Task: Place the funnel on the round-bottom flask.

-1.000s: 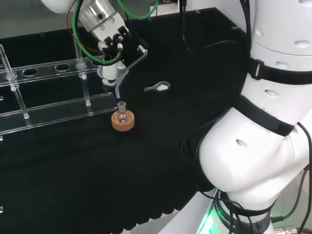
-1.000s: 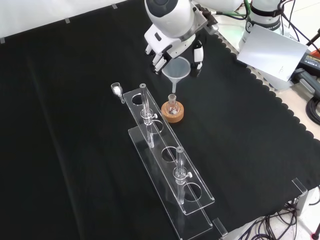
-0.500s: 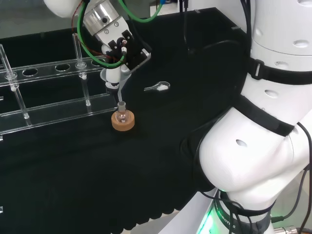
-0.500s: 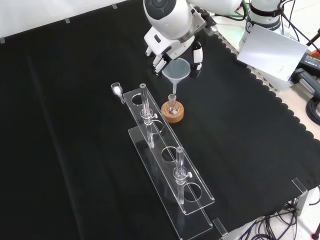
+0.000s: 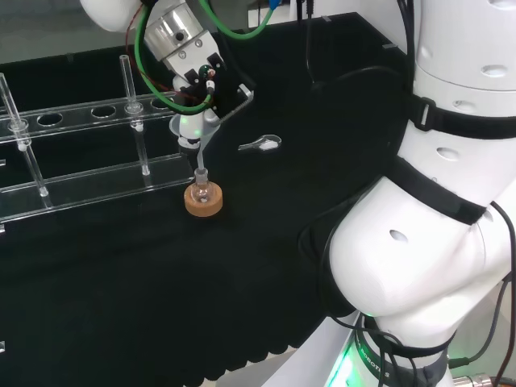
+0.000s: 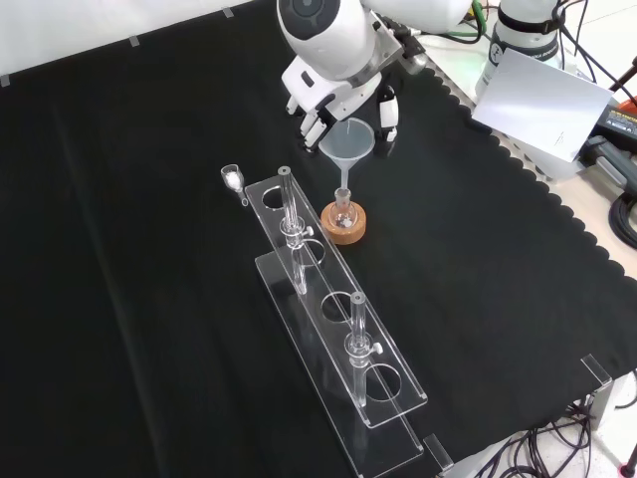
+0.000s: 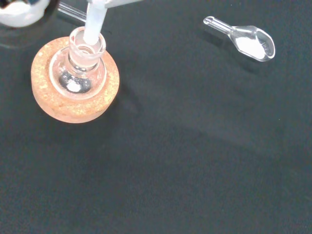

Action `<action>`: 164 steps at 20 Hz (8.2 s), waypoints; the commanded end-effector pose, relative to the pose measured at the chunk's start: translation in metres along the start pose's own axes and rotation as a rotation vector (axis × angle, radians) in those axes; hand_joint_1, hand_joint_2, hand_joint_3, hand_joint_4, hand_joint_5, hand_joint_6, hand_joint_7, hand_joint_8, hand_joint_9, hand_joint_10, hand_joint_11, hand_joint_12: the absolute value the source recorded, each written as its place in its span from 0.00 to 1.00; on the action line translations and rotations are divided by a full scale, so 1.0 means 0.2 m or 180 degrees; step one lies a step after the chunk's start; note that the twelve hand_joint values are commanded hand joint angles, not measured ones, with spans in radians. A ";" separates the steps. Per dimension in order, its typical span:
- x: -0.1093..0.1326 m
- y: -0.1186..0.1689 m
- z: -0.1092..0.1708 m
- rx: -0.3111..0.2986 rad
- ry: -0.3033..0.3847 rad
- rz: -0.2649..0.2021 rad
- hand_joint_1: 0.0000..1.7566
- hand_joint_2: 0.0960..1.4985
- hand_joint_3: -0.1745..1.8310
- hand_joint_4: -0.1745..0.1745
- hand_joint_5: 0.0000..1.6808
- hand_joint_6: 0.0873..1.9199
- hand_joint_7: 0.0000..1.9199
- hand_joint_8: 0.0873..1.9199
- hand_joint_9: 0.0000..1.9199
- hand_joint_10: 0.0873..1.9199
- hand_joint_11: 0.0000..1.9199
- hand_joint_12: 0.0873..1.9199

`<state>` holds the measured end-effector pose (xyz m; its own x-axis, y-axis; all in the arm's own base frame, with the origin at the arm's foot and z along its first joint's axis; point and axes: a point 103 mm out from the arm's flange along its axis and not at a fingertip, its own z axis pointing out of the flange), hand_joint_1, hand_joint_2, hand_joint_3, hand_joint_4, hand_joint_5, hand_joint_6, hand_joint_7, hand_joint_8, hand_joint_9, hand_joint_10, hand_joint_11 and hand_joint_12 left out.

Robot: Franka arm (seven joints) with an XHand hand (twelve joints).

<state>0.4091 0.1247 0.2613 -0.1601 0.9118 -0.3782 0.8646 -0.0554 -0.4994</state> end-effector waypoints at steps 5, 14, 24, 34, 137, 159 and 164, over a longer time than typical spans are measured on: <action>0.00 0.02 0.01 -0.0001 0.0001 0.0003 0.48 0.38 0.38 0.38 0.49 0.43 0.51 0.45 0.64 0.30 0.34 0.65; 0.06 0.08 0.04 0.0019 -0.0043 0.0000 0.48 0.38 0.38 0.38 0.49 0.43 0.51 0.45 0.64 0.30 0.34 0.65; 0.01 0.15 0.17 0.0028 0.0154 -0.0050 0.48 0.38 0.38 0.37 0.50 0.43 0.51 0.45 0.64 0.30 0.34 0.65; 0.02 0.16 0.18 0.0054 0.0204 -0.0079 0.48 0.38 0.38 0.37 0.50 0.43 0.51 0.45 0.64 0.30 0.34 0.65; 0.03 0.11 0.26 0.0116 0.0207 -0.0165 0.30 0.38 0.26 0.30 0.21 0.12 0.21 0.41 0.44 0.32 0.26 0.69; -0.14 -0.02 0.17 -0.0471 0.0405 0.0049 0.25 0.41 0.17 0.33 0.21 0.00 0.04 0.36 0.18 0.35 0.18 0.74; -0.26 -0.04 0.14 -0.0533 0.0516 0.0084 0.25 0.42 0.16 0.32 0.21 0.00 0.08 0.36 0.22 0.35 0.18 0.73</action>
<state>0.3946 0.0932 0.2379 -0.1158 0.9518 -0.2840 0.9094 -0.0134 -0.4157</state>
